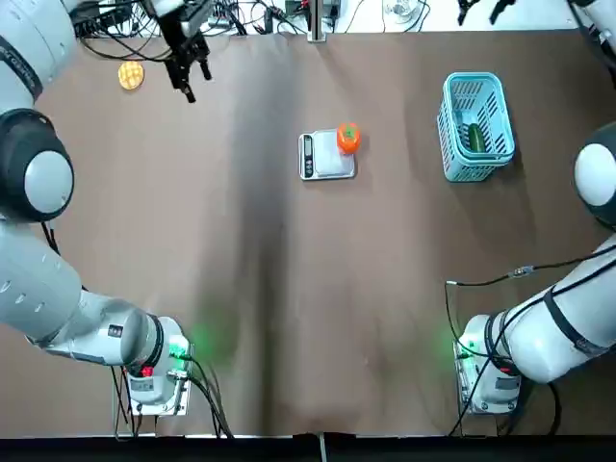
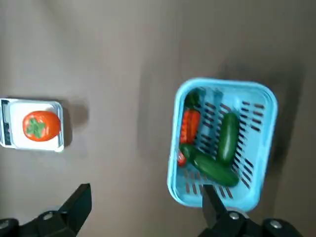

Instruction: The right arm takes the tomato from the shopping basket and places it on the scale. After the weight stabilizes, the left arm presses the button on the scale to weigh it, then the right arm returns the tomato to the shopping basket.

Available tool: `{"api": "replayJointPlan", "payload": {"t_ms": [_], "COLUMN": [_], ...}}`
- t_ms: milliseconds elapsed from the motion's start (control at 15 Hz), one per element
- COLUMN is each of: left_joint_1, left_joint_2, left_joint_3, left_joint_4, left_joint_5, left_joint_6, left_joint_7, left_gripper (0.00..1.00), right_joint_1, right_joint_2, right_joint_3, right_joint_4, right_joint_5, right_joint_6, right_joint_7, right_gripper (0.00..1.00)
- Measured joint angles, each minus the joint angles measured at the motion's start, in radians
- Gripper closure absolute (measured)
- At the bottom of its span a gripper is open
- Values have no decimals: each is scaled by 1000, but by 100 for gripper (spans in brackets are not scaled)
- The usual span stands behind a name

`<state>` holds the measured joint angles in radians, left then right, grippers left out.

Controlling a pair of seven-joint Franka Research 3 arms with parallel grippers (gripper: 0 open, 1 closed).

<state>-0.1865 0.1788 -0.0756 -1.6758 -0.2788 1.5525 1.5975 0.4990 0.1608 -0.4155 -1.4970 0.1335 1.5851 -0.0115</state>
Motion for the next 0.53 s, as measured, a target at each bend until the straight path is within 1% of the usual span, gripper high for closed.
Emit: {"api": "replayJointPlan", "payload": {"t_ms": [200, 333, 400, 533], "left_joint_1": [-45, -60, -65, -77], "left_joint_2": [11, 25, 34, 49], "left_joint_3": [-1, -1, -1, -1], "left_joint_4": [0, 0, 0, 0], "left_joint_5": [0, 0, 0, -1], "left_joint_6": [60, 104, 123, 151], "left_joint_7": [-75, -89, -92, -105], "left_gripper": [0, 0, 0, 0], "right_joint_1": [-13, -57, -108, -255], "right_joint_2": [-24, -27, -29, -37], "right_joint_3": [1, 21, 50, 152], "right_joint_4": [-35, -33, -23, -1], "right_joint_5": [-23, -27, -28, -29], "right_joint_6": [-14, -25, -25, -31], "right_joint_7": [0, 0, 0, -3], "right_gripper": [4, 4, 4, 4]}}
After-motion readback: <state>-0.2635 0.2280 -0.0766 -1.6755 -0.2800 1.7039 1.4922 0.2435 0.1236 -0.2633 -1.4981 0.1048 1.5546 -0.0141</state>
